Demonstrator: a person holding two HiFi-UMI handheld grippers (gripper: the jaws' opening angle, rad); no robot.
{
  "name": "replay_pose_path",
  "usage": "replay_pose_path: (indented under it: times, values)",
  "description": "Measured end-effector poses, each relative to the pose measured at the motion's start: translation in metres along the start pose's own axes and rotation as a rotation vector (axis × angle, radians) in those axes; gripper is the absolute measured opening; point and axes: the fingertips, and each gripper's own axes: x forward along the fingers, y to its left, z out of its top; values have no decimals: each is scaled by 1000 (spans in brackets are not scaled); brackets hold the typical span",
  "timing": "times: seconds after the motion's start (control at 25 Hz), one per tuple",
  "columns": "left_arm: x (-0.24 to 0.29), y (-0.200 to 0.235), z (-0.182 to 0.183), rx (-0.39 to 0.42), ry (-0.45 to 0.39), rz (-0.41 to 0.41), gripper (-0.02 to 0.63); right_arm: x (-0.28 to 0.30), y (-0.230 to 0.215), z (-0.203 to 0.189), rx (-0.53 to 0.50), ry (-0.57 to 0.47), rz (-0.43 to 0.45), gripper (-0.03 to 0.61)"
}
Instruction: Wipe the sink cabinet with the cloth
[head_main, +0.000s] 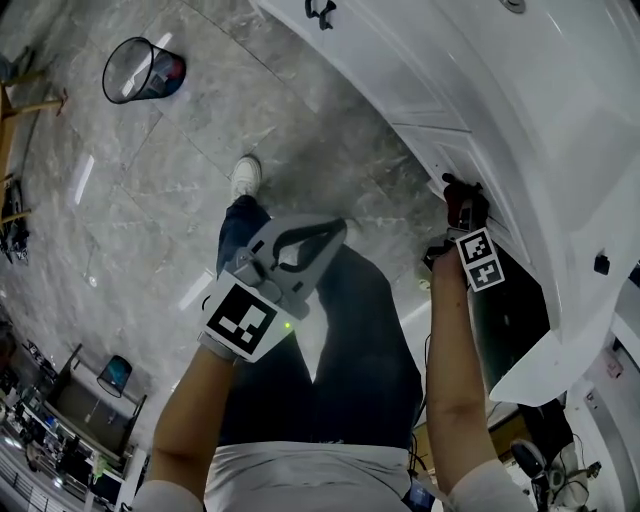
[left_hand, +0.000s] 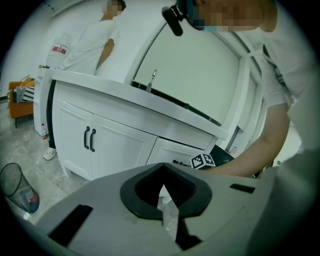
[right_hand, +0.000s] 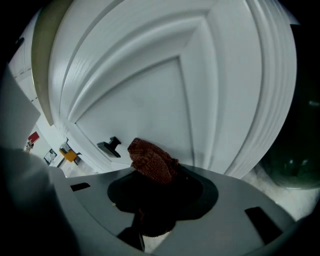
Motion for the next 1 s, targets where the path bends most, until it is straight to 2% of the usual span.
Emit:
replay_pose_path:
  times: [0.08,0.28,0.68,1.0]
  values:
    - [5,-5,0,6,8,-17,11,-6,-12,2,15,-3,-11,137]
    - [17,-17,1,27,16,-60,11,-18,-34,2,141,-17,-47,135]
    - [22,-24,5,46,19,-119,11,-30,-38,11,131,-27,-68,135]
    - [9,-22,14,44,27,-178,11,-65,-26,42,130,-79,-92,135]
